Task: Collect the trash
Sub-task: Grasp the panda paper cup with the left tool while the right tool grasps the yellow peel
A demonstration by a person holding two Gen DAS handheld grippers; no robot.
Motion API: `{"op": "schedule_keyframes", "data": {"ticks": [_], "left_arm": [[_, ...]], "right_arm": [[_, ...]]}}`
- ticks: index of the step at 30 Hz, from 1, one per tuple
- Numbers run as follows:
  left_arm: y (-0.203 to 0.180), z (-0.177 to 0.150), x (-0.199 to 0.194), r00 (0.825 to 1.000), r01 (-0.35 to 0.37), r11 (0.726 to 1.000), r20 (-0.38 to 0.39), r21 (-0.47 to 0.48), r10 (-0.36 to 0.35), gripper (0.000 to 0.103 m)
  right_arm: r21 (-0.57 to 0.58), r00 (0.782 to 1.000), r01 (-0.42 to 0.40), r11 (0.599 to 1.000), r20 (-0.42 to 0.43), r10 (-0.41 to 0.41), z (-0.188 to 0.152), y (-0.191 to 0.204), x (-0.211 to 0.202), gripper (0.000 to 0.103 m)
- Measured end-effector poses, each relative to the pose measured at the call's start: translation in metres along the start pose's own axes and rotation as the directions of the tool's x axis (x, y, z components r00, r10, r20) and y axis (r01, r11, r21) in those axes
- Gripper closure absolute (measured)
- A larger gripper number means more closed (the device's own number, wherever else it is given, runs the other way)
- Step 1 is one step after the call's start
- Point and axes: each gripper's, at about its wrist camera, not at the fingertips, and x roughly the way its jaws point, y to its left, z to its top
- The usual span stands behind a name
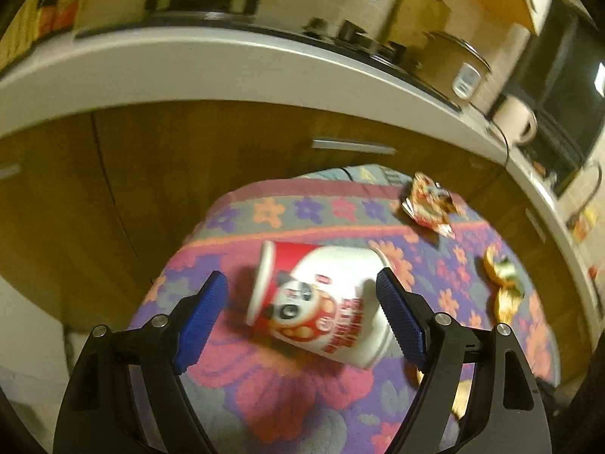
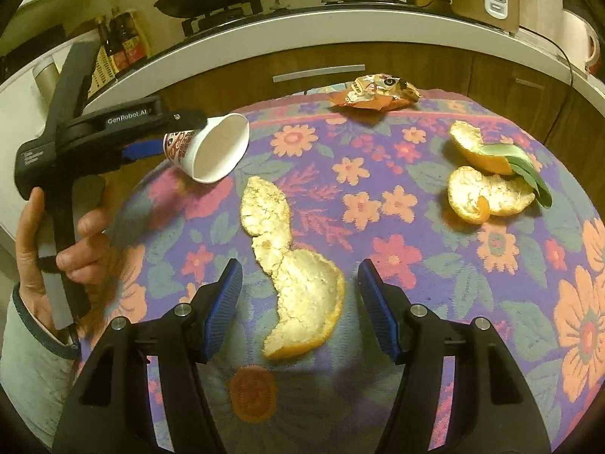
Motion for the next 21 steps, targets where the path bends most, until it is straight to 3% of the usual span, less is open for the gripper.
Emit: {"op": "schedule_keyframes", "data": {"ticks": [4,11,14,17,19,21], "left_arm": [[-0.020,-0.007,0.002,0.998,-0.058,0.993,0.018,0.101,0.057,0.015],[-0.041,-0.013,0.005,0.998,-0.070,0.976,0.011,0.208,0.069,0.014],[-0.045,-0.015,0.007,0.998,-0.064,0.971,0.013,0.228,0.063,0.016],[-0.045,-0.016,0.007,1.000,-0.023,0.975,-0.002,0.220,0.024,0.030],[-0.046,-0.017,0.007,1.000,-0.003,0.977,-0.008,0.215,0.004,0.045],[-0.047,-0.018,0.008,1.000,0.000,0.978,-0.010,0.210,0.002,0.049]], "right_arm": [[0.008,1.000,0.002,1.000,-0.027,-0.002,0.001,-0.001,0.005,0.043],[-0.002,0.999,0.001,1.000,-0.040,-0.002,0.000,0.001,0.007,0.044],[-0.002,0.999,0.015,1.000,-0.042,-0.015,0.000,0.001,0.007,0.057],[-0.003,0.999,0.018,1.000,-0.044,-0.018,0.000,0.001,0.007,0.072],[-0.004,0.999,0.019,1.000,-0.045,-0.019,0.000,0.000,0.007,0.080],[-0.001,0.999,0.005,1.000,-0.047,-0.005,-0.001,0.000,0.007,0.093]]}}
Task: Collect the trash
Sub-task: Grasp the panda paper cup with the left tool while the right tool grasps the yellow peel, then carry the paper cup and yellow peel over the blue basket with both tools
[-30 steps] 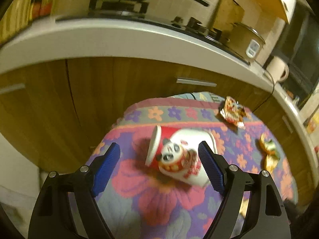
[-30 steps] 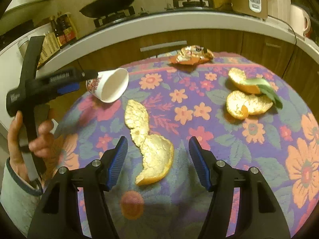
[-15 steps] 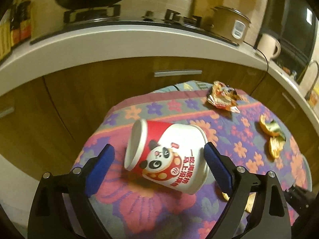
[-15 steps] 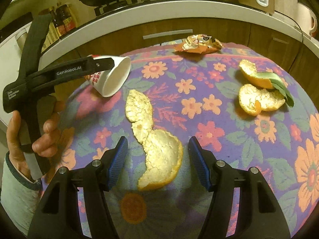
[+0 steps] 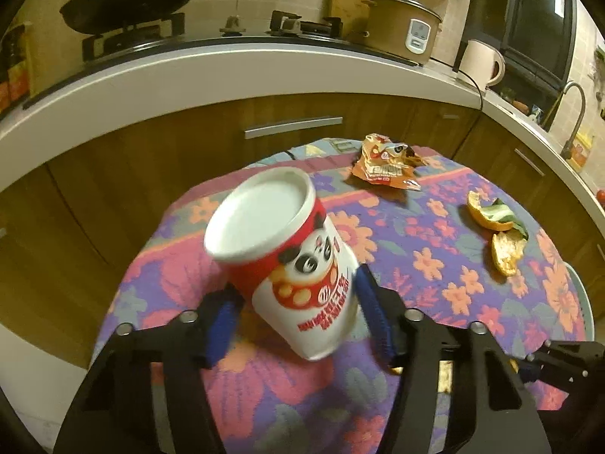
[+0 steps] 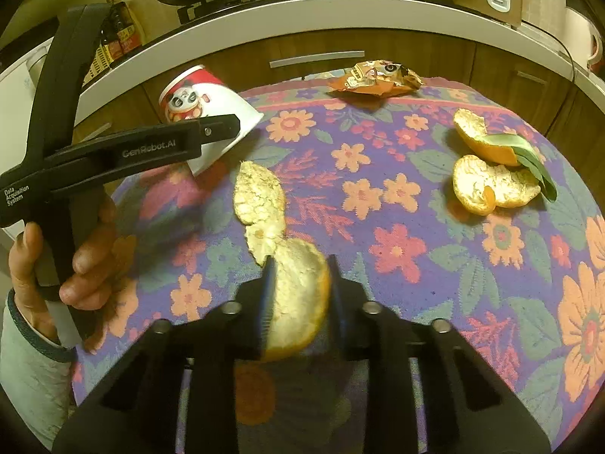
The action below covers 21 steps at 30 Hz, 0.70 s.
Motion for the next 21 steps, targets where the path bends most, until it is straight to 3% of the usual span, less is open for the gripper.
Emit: {"op": "schedule_keyframes", "data": {"ticks": [4,11,21], "left_arm": [[-0.002,-0.002,-0.003,1.000,0.011,1.000,0.024,-0.002,-0.011,0.058],[-0.014,-0.003,-0.024,0.996,0.051,0.999,0.071,0.015,-0.052,0.063],[-0.089,-0.004,-0.055,0.978,0.171,0.979,0.100,0.112,-0.182,0.063]], "right_arm": [[-0.008,1.000,-0.005,1.000,0.014,0.005,-0.001,0.002,-0.004,0.096],[-0.011,0.998,0.023,1.000,0.061,-0.023,-0.008,-0.003,-0.021,0.098],[0.132,0.977,0.075,0.988,0.188,-0.099,-0.030,-0.066,-0.097,0.098]]}}
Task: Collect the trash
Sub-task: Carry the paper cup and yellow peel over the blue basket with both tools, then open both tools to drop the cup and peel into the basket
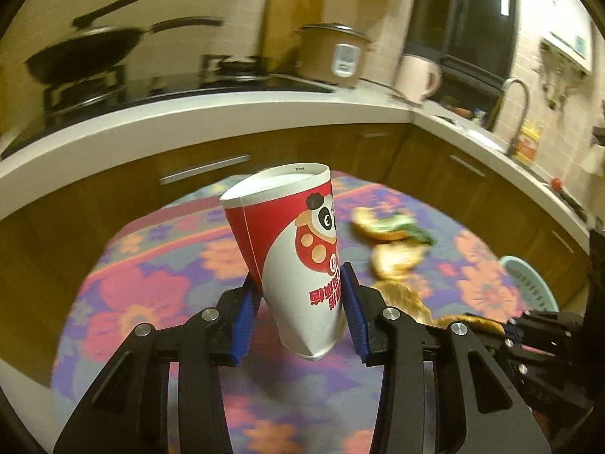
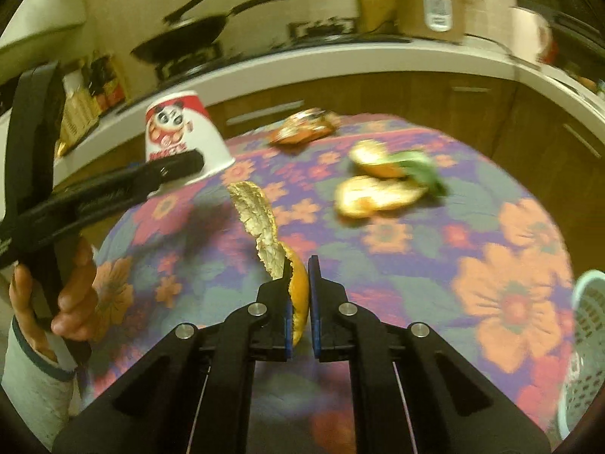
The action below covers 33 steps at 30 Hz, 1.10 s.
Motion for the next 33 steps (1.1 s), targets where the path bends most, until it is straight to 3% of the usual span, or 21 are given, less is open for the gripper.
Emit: {"op": "schedule_keyframes", "data": {"ticks": [8,18,22,28,33], "left_arm": [[-0.098,0.007,0.012,0.989,0.146,0.986,-0.013,0.080,-0.146,0.063],[-0.229,0.000,0.039,0.961,0.278,0.937,-0.078,0.210,-0.267,0.063],[-0.283,-0.012,0.058,0.942,0.332,0.912,-0.138,0.242,-0.306,0.063],[-0.347,-0.038,0.093,0.911,0.391,0.877,-0.253,0.278,-0.326,0.062],[-0.373,-0.053,0.119,0.884,0.423,0.867,-0.330,0.264,-0.331,0.061]], "right_arm": [[0.172,0.991,0.073,0.982,0.099,-0.091,-0.012,-0.088,-0.072,0.098],[0.383,0.958,0.165,0.909,0.158,-0.240,-0.059,-0.205,-0.145,0.098],[0.475,0.945,0.210,0.855,0.126,-0.302,-0.080,-0.250,-0.161,0.098],[0.614,0.945,0.233,0.754,0.042,-0.325,-0.116,-0.310,-0.159,0.098],[0.668,0.948,0.246,0.702,-0.015,-0.318,-0.134,-0.336,-0.150,0.098]]}}
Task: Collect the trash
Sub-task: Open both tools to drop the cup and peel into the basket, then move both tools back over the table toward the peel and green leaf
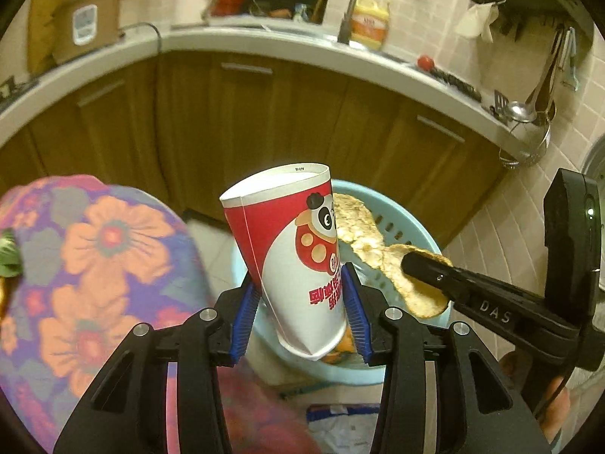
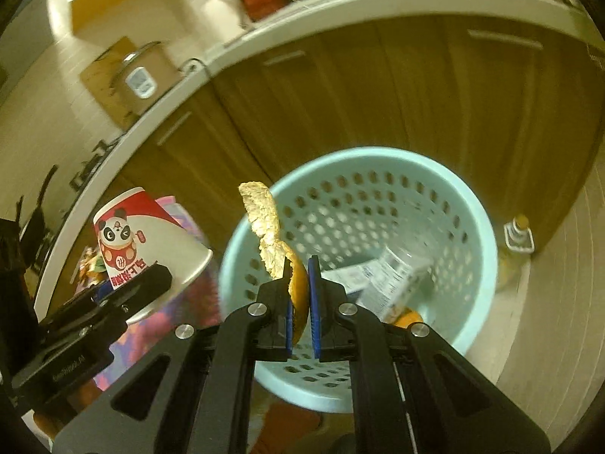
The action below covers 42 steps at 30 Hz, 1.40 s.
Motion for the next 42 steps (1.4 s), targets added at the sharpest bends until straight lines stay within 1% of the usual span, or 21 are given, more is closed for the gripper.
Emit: {"op": "schedule_keyframes", "data": {"ticks": [5,8,10,12,19,24,26,28,31,34,38,42], "left_arm": [[-0.005,0.002,0.018,0.999,0.015,1.000,-0.033,-0.004,-0.015,0.057],[-0.008,0.003,0.023,0.999,0.016,1.000,-0.042,-0.012,-0.017,0.052],[-0.008,0.002,0.023,0.999,0.019,1.000,-0.042,-0.016,-0.020,0.046],[-0.009,0.003,0.022,0.999,0.018,1.000,-0.043,-0.009,-0.018,0.044],[-0.012,0.002,0.012,1.000,0.014,1.000,-0.023,0.009,-0.014,0.043],[-0.008,0.004,-0.011,1.000,0.002,1.000,0.024,0.008,-0.002,0.043],[-0.003,0.005,-0.023,0.999,-0.003,1.000,0.050,-0.003,0.003,0.043],[0.004,0.006,-0.037,0.997,-0.008,1.000,0.076,-0.013,0.009,0.040],[0.019,0.006,-0.064,0.991,-0.030,0.999,0.126,-0.034,0.034,0.037],[0.037,0.005,-0.087,0.985,-0.046,0.997,0.164,-0.060,0.055,0.036],[0.062,0.001,-0.115,0.974,-0.078,0.993,0.205,-0.094,0.096,0.036],[0.096,-0.004,-0.146,0.959,-0.110,0.982,0.245,-0.151,0.145,0.036]], "right_arm": [[0.040,1.000,0.013,0.999,-0.023,-0.012,0.001,-0.016,0.007,0.097],[0.050,0.999,0.012,0.999,-0.046,-0.010,0.002,-0.021,0.012,0.097],[0.056,0.998,-0.001,0.998,-0.061,0.004,0.001,-0.024,0.015,0.093],[0.062,0.998,-0.003,0.998,-0.068,0.007,0.000,-0.026,0.017,0.082],[0.042,0.998,-0.006,0.999,-0.055,0.009,-0.001,-0.018,0.011,0.081],[0.026,0.999,-0.031,0.999,-0.034,0.031,0.000,-0.008,0.002,0.081],[0.004,0.999,-0.047,0.999,-0.016,0.047,0.000,0.001,-0.003,0.081],[-0.022,0.998,-0.064,0.998,0.002,0.064,0.001,0.013,-0.009,0.081],[-0.070,0.995,-0.092,0.993,0.025,0.094,0.002,0.035,-0.018,0.081],[-0.116,0.991,-0.123,0.986,0.034,0.128,0.003,0.062,-0.024,0.081],[-0.186,0.985,-0.165,0.969,0.018,0.171,0.000,0.100,-0.024,0.081],[-0.268,0.980,-0.196,0.943,-0.013,0.200,-0.004,0.146,-0.017,0.081]]}}
